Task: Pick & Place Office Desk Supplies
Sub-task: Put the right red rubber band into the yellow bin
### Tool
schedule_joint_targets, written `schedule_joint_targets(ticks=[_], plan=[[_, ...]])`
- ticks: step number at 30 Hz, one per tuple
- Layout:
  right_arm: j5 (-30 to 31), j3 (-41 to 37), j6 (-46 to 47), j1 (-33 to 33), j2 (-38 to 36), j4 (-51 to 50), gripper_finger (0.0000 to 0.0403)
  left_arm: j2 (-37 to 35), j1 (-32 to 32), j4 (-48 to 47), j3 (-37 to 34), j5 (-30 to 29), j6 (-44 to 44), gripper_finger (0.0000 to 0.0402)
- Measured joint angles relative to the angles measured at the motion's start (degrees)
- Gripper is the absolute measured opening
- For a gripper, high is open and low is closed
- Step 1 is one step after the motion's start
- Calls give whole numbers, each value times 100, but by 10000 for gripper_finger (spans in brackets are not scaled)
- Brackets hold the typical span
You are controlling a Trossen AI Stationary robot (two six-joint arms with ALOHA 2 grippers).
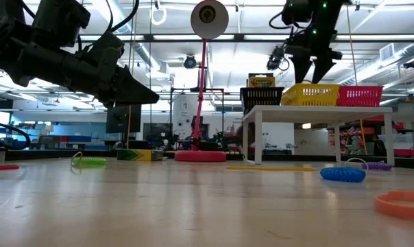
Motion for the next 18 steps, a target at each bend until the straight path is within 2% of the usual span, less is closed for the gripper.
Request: schedule_joint_targets(ticks=[3, 6, 10, 15, 17, 18], plan=[[-24, 150, -216, 103, -4, -173, 351, 0, 0, 1, 0, 0, 0, 82], [252, 152, -416, 258, -22, -402, 311, 0, 0, -1, -1, 0, -10, 82], [876, 152, -674, 512, -51, -699, 211, 0, 0, -3, 0, 4, -24, 82], [898, 152, -1432, 865, -156, -691, 64, 0, 0, -4, 0, 4, -22, 82], [1235, 152, -1623, 1039, -158, -599, 20, 0, 0, -6, 0, 4, -22, 82], [1534, 152, -1698, 1136, -161, -595, 11, 0, 0, -6, 0, 3, -24, 82]])
